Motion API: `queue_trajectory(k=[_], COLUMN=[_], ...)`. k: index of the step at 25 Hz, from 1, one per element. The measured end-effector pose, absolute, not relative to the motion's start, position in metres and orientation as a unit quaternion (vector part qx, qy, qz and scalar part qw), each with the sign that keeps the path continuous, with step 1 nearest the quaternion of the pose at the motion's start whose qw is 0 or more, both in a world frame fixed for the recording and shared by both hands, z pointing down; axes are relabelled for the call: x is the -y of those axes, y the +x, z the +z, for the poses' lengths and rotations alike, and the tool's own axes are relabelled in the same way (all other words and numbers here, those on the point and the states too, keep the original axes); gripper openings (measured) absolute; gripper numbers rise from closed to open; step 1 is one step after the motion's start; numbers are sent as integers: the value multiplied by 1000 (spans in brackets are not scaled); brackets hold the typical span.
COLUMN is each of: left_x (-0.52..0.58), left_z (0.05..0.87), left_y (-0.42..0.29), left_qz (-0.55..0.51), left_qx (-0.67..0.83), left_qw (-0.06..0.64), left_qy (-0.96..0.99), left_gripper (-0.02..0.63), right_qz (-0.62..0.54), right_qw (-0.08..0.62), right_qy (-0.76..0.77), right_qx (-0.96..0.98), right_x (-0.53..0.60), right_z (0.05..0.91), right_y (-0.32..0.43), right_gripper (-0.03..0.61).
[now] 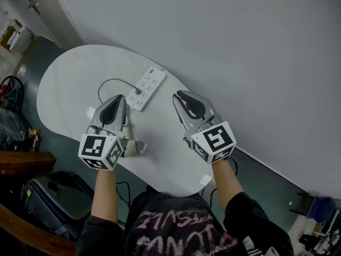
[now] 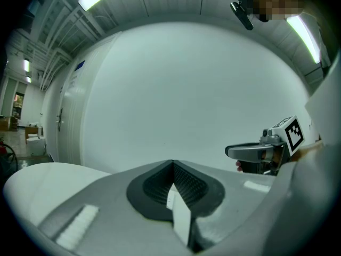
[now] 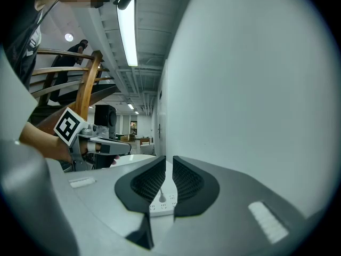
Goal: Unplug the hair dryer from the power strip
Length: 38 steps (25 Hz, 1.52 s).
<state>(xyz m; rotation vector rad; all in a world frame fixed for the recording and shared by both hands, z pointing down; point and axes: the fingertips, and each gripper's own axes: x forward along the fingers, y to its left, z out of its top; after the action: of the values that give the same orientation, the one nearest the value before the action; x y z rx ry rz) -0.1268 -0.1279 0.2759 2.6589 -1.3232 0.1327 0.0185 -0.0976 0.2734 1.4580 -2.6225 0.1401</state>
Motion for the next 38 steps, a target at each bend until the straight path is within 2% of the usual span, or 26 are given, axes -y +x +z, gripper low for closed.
queue_trajectory(k=[23,38], left_x=[164,168], left_z=[374,403], left_y=[-119,-113], left_qz=[106,117], left_qx=[439,429], left_qw=[147,166], left_qy=[880,880], left_gripper=[2,1], right_qz=[121,149], right_qw=[107,118], right_qy=[425,416], right_qx=[891,889], right_x=[143,146], right_z=[368,403], right_y=[-13,-24], right_gripper=[61,66])
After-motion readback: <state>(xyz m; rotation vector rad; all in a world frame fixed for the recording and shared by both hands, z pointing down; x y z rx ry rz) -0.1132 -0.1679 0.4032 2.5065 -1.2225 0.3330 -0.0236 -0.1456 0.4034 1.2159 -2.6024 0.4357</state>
